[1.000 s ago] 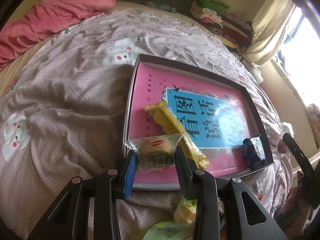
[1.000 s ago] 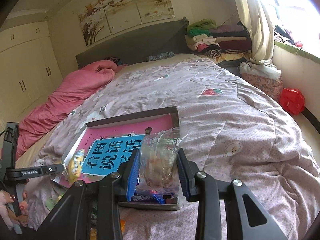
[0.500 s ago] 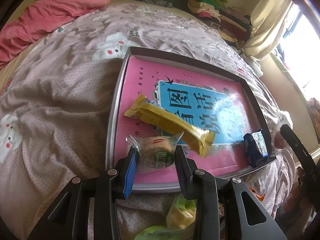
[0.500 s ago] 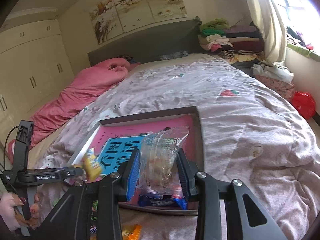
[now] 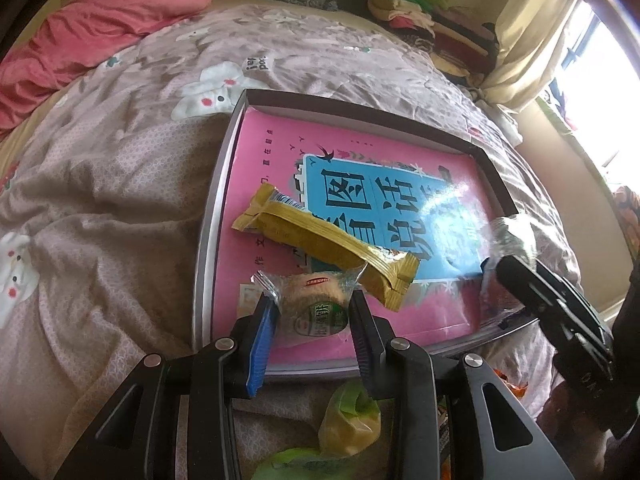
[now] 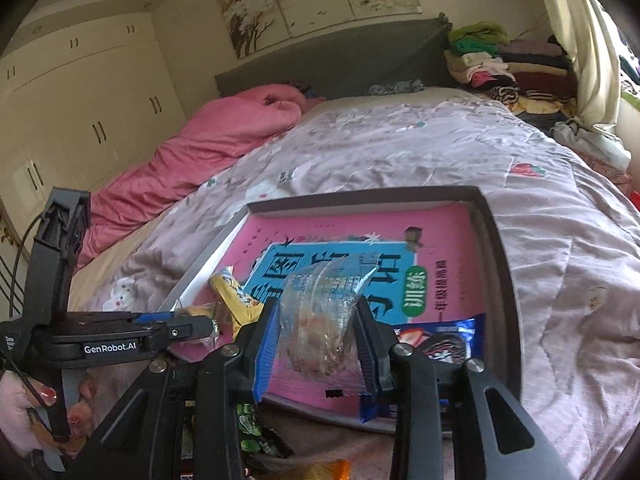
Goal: Organize snacks
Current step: 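Lower the pastry bag and the green-labelled cake onto the book in the tray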
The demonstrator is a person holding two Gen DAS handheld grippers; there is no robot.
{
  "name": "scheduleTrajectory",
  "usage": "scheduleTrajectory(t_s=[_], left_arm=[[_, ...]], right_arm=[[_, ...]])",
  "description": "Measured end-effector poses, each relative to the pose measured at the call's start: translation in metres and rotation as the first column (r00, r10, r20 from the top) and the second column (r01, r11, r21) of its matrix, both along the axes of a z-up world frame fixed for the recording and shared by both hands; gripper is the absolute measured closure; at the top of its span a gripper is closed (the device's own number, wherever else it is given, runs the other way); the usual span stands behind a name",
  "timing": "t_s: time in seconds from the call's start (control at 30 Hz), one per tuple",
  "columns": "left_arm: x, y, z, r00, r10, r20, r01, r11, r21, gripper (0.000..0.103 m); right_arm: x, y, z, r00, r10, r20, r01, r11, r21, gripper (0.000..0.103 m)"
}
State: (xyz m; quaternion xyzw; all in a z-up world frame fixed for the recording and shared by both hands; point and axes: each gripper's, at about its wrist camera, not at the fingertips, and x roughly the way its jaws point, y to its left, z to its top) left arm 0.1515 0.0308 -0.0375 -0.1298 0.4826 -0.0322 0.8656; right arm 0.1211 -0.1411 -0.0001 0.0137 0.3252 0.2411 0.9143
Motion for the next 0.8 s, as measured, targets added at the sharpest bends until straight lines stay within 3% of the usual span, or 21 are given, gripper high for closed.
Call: scheduleTrajectory(t_s=[0.8], left_arm=[[-0.009,-0.009,0.004,1.000,-0.013,-0.025,0.014,0.999,0.047,0.065]], right_arm=[[0.004,0.016,-0.023,0.995,0.047,-0.091,-0.054,0.996,-0.076,0.066]])
